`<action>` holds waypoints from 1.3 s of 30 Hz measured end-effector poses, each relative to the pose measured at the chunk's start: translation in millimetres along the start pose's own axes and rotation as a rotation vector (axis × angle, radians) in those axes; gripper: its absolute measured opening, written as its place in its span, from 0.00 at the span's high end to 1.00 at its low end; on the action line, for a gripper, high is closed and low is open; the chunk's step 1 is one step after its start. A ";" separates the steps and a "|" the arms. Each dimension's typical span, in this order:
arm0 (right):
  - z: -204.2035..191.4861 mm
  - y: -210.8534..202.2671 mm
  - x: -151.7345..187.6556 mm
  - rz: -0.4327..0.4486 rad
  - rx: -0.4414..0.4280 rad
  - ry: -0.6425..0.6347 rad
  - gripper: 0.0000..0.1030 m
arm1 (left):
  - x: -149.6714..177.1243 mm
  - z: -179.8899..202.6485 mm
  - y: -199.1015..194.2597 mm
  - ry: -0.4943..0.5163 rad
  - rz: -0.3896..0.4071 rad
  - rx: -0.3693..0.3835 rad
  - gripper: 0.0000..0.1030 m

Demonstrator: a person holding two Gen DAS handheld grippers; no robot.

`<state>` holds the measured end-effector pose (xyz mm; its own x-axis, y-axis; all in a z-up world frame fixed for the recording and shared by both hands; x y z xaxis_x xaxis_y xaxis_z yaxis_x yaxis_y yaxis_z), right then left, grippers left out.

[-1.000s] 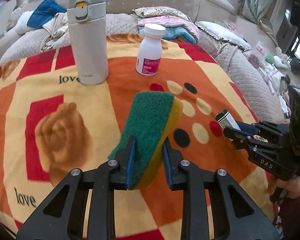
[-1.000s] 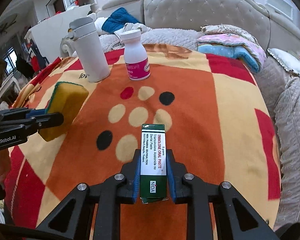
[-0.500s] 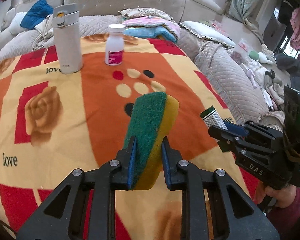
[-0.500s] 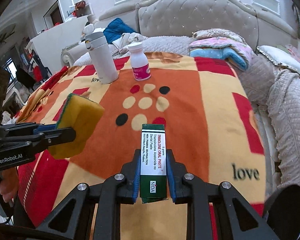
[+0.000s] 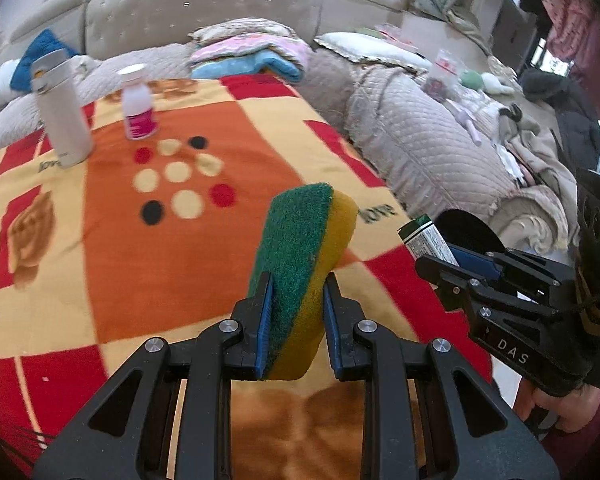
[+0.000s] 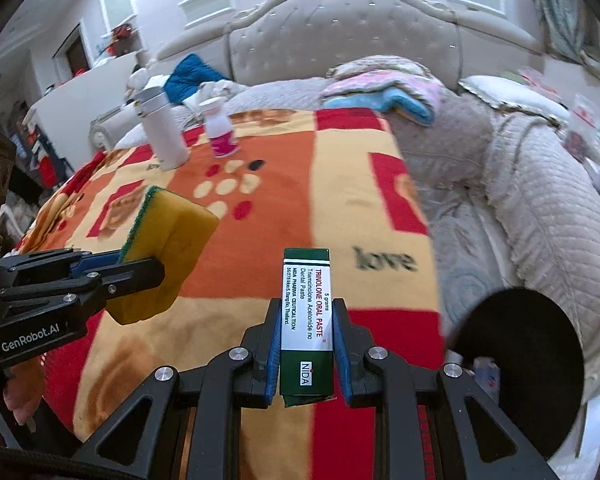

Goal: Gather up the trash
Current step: 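Carry the sponge and toothpaste box over the black bin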

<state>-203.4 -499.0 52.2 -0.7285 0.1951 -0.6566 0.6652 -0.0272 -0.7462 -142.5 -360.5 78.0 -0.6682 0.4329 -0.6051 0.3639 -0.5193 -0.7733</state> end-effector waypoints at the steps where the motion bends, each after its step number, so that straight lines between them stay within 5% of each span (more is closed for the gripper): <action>1: 6.3 -3.1 2.5 0.001 0.009 0.011 0.78 | 0.1 8.3 2.3 0.011 -0.001 0.004 0.80; 19: 100.9 -36.1 35.4 0.013 0.138 0.156 0.78 | -9.0 103.0 44.7 0.123 -0.041 0.087 0.79; 39: 165.2 -30.9 61.4 -0.012 0.180 0.293 0.78 | -17.8 158.0 89.1 0.148 -0.094 0.165 0.80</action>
<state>-295.6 -648.2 16.8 -0.6404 0.4692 -0.6080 0.5985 -0.1912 -0.7779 -200.7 -530.9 49.8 -0.5871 0.5819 -0.5627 0.1856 -0.5799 -0.7933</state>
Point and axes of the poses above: each gripper's, at about its wrist camera, not at the fingertips, and y roughly the way its jaws point, z to its right, x to its underside, the point moved 2 cm from there along y, roughly the way its jaws point, and after that the axes turned 1 degree about x, right-handed, at the moved point
